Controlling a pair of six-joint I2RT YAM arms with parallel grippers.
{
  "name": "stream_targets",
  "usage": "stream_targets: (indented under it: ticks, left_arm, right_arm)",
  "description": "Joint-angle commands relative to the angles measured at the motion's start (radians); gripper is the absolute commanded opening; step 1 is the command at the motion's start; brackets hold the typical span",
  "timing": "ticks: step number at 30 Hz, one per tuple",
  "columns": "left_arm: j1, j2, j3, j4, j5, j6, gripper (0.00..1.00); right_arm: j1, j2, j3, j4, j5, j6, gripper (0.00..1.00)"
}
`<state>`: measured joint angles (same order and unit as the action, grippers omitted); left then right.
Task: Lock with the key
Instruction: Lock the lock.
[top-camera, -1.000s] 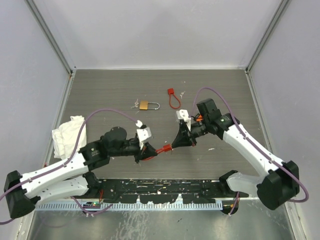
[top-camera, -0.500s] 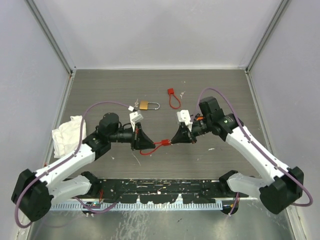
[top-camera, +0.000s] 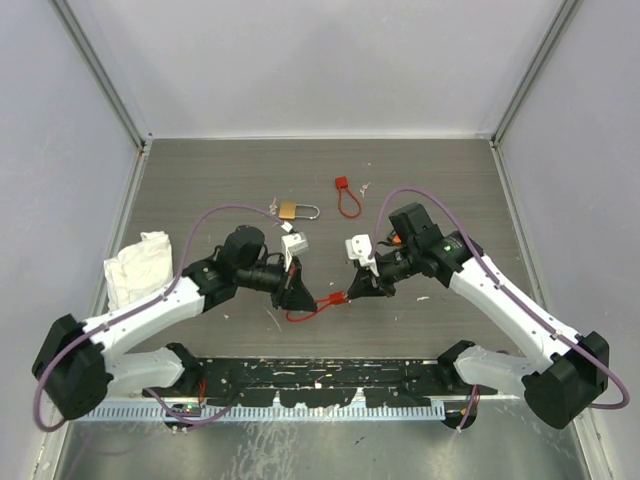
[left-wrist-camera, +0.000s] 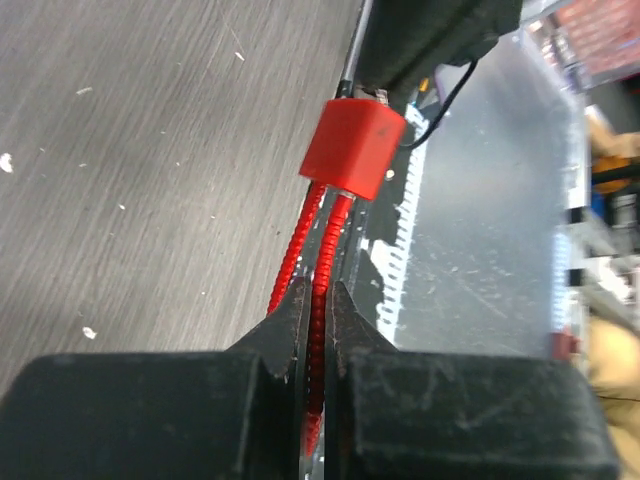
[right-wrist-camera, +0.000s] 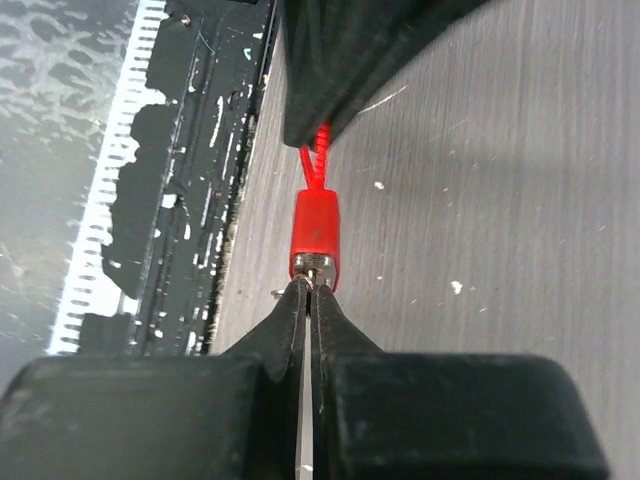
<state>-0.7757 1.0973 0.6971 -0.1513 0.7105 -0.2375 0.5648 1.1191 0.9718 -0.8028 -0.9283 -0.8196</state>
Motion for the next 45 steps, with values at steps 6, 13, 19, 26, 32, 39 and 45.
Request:
stream_targets:
  ticks: [6,13,19,26,32,39,45]
  left_arm:
    - [0.141,0.254,-0.027,0.441,0.398,-0.435,0.0]
    - [0.138,0.294,0.008,0.463,0.389,-0.437,0.0]
    - [-0.132,-0.028,-0.015,0.165,-0.158,0.167,0.0]
    - [-0.295,-0.136,-0.095,0.167,-0.53,0.387,0.0]
    - [-0.239,-0.103,-0.091,0.153,-0.385,0.262,0.0]
    - [0.055,0.018,-0.115,0.561,0.176,-0.392,0.0]
    - [0.055,0.253,-0.048,0.81,0.342,-0.725,0.0]
  right_arm:
    - [0.005,-0.111,-0.02,-0.107,-0.029,-0.332,0.01]
    - [0.001,-0.084,-0.038,-0.056,0.004,-0.234,0.01]
    - [-0.182,0.163,0.036,-0.172,-0.227,-0.117,0.01]
    - [-0.253,0.44,0.165,-0.655,-0.431,-0.492,0.01]
    - [-0.26,0.336,0.153,-0.621,-0.392,-0.557,0.01]
    - [-0.2,-0.009,0.002,-0.087,-0.083,-0.213,0.01]
    - [-0.173,-0.143,-0.029,-0.033,-0.07,-0.396,0.01]
